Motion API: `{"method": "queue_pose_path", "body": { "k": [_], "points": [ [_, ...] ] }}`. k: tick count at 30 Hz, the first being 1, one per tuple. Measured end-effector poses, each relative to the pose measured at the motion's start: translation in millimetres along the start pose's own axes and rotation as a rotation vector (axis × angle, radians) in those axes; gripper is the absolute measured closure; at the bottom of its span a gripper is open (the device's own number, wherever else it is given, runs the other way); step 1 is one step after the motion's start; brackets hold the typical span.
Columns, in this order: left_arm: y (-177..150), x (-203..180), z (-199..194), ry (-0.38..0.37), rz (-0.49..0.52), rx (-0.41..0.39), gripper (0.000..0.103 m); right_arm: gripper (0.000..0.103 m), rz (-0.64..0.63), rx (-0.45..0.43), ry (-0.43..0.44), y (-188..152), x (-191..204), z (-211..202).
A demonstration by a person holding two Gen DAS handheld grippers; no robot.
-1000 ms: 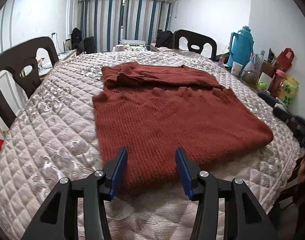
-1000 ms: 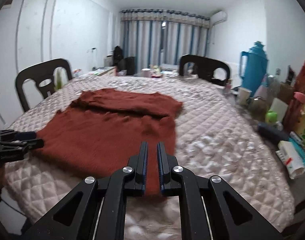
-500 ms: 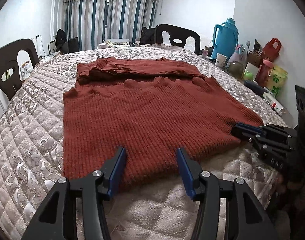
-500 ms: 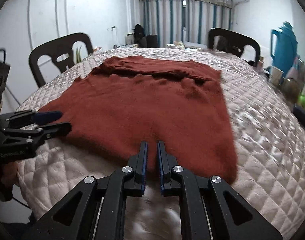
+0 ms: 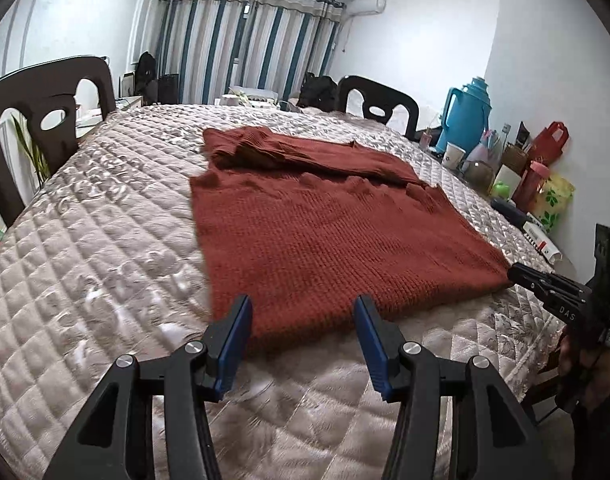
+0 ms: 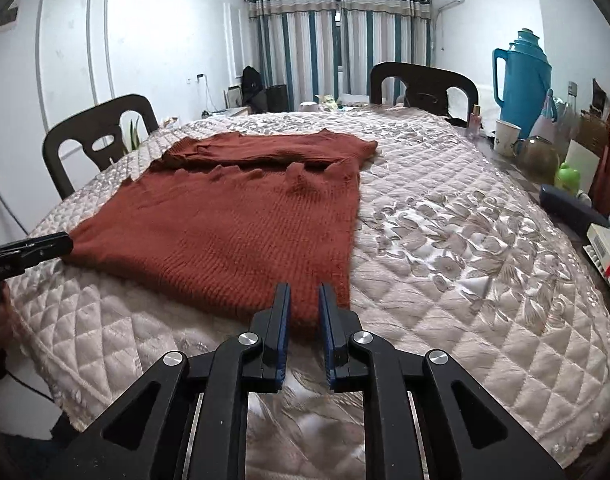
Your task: Fold small clothes
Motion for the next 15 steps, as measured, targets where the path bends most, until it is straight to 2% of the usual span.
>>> {"method": "queue_pose_path", "body": {
  "k": [3, 8, 15],
  "points": [
    [-1, 6, -9, 0.029, -0.007, -0.023, 0.040, 0.081, -0.027, -0.007, -0.010, -3, -3, -7],
    [-3, 19, -4, 0.019, -0.053, -0.005, 0.039, 0.081, -0.010, -0.007, 0.005, -9, -12, -9],
    [-7, 9, 11, -0.015, -0.039, 0.028, 0.039, 0.081, -0.016, 0.030, 0.061, -13, -9, 6]
  ]
}}
Point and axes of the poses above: each gripper's, at about its wrist camera, not at the fingertips, and z roughly the way its jaws point, x to its left, y to its top, the point moved 6 cm from there along z, roughly the way its jaws point, and after that the axes turned 2 degrees about z, right-handed, at the moved point
